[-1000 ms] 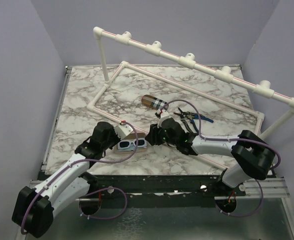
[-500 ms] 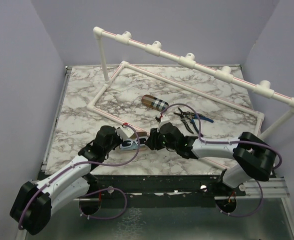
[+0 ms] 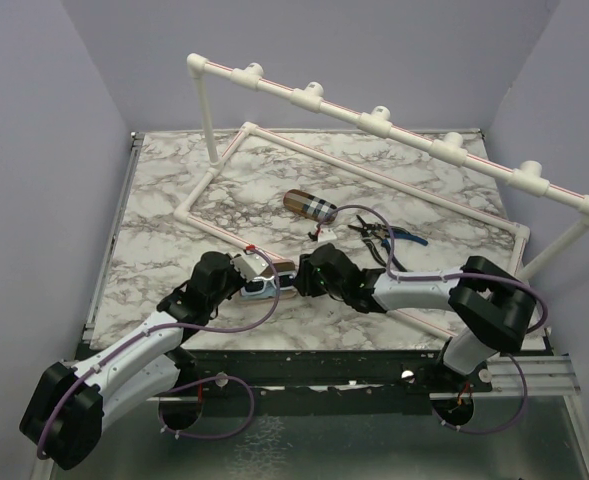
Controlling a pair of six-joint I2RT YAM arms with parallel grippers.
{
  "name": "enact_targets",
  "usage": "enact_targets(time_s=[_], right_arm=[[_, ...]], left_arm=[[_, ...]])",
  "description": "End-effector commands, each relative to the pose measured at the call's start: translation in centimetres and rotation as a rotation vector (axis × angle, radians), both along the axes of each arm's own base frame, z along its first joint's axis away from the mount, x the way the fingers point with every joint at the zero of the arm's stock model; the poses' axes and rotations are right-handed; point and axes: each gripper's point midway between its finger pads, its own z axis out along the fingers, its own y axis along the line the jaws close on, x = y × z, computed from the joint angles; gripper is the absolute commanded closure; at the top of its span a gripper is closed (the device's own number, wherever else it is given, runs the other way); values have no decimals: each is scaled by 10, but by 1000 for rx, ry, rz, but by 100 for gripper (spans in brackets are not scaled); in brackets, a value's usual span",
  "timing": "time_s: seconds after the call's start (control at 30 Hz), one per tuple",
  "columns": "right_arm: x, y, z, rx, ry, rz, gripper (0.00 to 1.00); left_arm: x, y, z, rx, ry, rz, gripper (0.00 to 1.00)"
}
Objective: Organize the sunglasses
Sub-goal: Close the sunglasses case at the center of the board.
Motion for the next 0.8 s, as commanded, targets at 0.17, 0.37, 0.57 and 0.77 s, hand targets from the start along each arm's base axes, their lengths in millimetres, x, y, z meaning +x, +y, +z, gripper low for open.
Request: enact_targets(time_s=[0.17,0.37,0.57,0.77], right_arm=[[6,21,0,5,-28,55,69],[-4,23,-4,-12,-12,86,70],[-8,16,3,-17,-18,72,70],[-15,19,20,41,-45,123,67]], left_arm=[[3,-9,8,-57,-28,-8,100],[4,-9,10,-60,-33,-5,100],[4,-6,10,-29,-72,-27,100],[0,-3,9,35,-147,-103,100]])
